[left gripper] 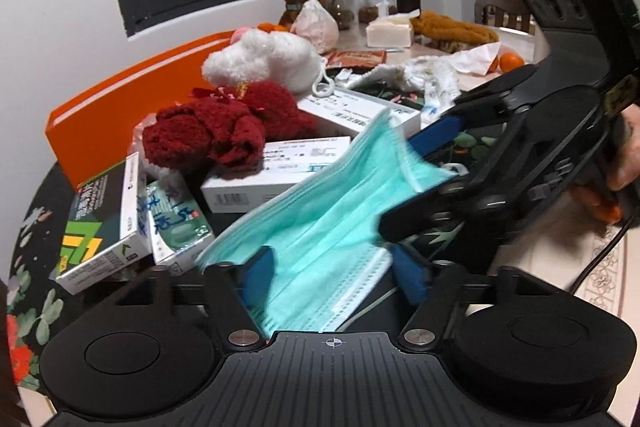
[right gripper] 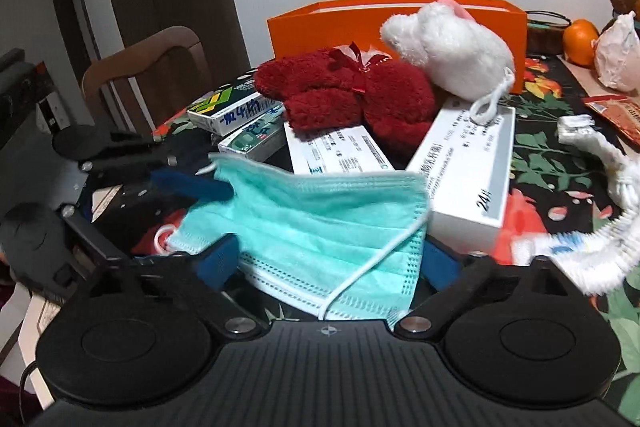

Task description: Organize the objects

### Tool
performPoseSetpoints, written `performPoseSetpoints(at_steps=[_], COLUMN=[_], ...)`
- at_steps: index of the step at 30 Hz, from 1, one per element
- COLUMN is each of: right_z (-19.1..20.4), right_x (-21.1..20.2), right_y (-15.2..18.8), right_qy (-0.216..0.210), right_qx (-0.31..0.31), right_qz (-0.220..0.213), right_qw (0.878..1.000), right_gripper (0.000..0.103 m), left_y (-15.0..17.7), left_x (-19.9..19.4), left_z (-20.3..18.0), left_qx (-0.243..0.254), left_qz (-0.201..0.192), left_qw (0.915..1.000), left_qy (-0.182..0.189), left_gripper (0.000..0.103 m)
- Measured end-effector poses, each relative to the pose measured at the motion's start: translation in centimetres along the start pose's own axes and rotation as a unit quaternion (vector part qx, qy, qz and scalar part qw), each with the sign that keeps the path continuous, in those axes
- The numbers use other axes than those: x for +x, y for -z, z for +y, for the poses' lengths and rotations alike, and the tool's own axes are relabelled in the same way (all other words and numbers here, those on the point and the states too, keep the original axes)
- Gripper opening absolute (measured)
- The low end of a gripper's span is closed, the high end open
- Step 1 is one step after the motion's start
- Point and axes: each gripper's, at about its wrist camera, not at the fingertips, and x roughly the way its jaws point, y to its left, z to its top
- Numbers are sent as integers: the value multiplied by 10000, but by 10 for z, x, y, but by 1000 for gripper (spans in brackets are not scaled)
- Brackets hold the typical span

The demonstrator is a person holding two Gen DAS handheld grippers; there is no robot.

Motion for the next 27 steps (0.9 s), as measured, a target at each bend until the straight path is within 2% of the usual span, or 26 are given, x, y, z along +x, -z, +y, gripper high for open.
performPoseSetpoints(at_steps=[1, 2, 3, 4, 8, 11, 14, 17, 20, 25, 27], right_z=[4, 7, 9, 9, 12, 14, 11, 7, -1, -13, -17], right_x=[1, 2, 2, 1, -7, -19, -28, -30, -28, -20, -17], right_y=[0, 0, 0, 1, 1, -5, -18, -30, -38, -40, -37], right_qy=[86, 133, 90, -40, -19, 83, 179, 244, -10, -104, -140], right_qx=[-128, -204, -224, -176, -221, -263, -300, -356, -267, -143, -88], right_qz=[-40, -76, -94, -103, -370, -710, -943, -1125, -1210, -1182, -1152], right_qw=[9999, 9997, 9997, 9998, 9991, 9971, 9949, 9927, 9923, 9928, 9932], right_gripper=[64, 56, 42, 33, 29, 26, 26, 26, 26, 26, 26], left_y=[0, -1, -1, -1, -3, -5, -5, -14, -27, -37, -36], left_x=[0, 0, -1, -1, -10, -20, -21, -17, -4, 21, 24], left_z=[-1, -3, -5, -7, -8, -8, -5, 0, 0, 12, 21], left_qx=[-34, -71, -74, -53, -65, 31, 148, 167, 361, 189, -98], left_qz=[-15, -22, -26, -43, -187, -395, -465, -526, -525, -380, -453], left_qw=[10000, 10000, 9999, 9998, 9992, 9968, 9933, 9932, 9917, 9939, 9952], left_qy=[1, -35, -95, -161, -338, -693, -1047, -1028, -1117, -1019, -866], left_gripper=[94, 86, 81, 78, 74, 103, 103, 103, 103, 103, 103])
